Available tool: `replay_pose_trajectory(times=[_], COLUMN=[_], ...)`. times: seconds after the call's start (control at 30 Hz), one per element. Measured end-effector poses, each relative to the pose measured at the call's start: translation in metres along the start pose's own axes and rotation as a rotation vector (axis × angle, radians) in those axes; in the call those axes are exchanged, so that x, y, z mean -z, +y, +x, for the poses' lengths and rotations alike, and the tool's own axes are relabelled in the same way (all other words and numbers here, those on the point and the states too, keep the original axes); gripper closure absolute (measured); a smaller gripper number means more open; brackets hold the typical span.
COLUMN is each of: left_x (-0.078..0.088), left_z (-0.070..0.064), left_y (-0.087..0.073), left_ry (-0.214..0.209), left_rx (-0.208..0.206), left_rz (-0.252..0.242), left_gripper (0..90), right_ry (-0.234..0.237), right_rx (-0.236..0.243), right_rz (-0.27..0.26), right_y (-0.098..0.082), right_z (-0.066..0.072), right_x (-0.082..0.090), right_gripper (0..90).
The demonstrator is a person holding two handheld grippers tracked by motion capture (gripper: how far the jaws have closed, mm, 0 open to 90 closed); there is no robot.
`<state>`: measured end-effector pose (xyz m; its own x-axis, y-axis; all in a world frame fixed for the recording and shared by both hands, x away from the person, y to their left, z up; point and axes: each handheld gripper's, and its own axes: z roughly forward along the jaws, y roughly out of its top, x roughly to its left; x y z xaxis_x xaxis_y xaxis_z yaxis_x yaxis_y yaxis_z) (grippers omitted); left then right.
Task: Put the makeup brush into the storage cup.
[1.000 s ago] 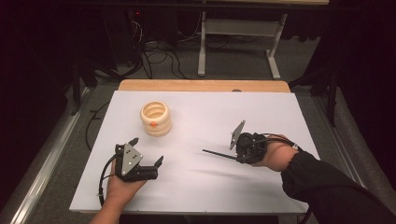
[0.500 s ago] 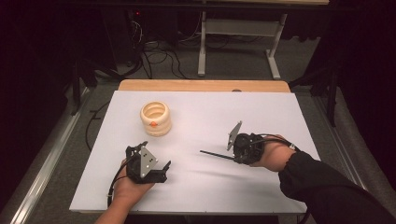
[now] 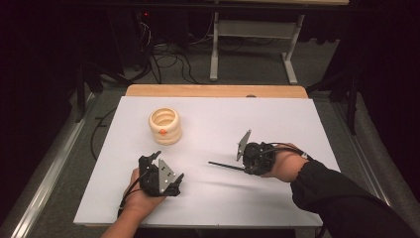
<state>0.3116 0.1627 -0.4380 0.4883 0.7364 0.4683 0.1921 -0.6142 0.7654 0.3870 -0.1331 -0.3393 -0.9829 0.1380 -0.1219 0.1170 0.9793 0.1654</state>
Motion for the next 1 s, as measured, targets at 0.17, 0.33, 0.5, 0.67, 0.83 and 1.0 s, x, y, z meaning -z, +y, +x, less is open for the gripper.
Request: replay_pose_trajectory(times=[0.17,0.33,0.5,0.67,0.83,1.0], left_x=[-0.001,-0.001,-0.001,-0.003,0.001,-0.002], left_z=[-0.005,-0.009,-0.01,-0.012,-0.007,-0.002], left_y=[0.002,0.004,0.005,0.007,0.02,0.03], left_ry=[0.006,0.019,0.031,0.038,0.039,0.046], left_rx=[-0.052,-0.102,-0.143,-0.204,-0.251,-0.302], left_rz=[0.005,0.013,0.032,0.054,0.054,0.045], left_gripper=[0.5,0.5,0.5,0.5,0.9,1.2], right_ry=[0.001,0.008,0.003,0.005,0.014,0.011], right_rx=[0.005,0.001,0.009,0.013,0.02,0.014], right_rz=[0.007,0.017,0.011,0.014,0.016,0.021], right_y=[0.002,0.004,0.004,0.005,0.006,0.006], right_z=[0.0,0.001,0.001,0.003,0.003,0.004], right_x=[-0.001,-0.002,-0.004,-0.005,-0.004,-0.003], right_gripper=[86.4,86.3,86.3,86.3,86.3,86.3])
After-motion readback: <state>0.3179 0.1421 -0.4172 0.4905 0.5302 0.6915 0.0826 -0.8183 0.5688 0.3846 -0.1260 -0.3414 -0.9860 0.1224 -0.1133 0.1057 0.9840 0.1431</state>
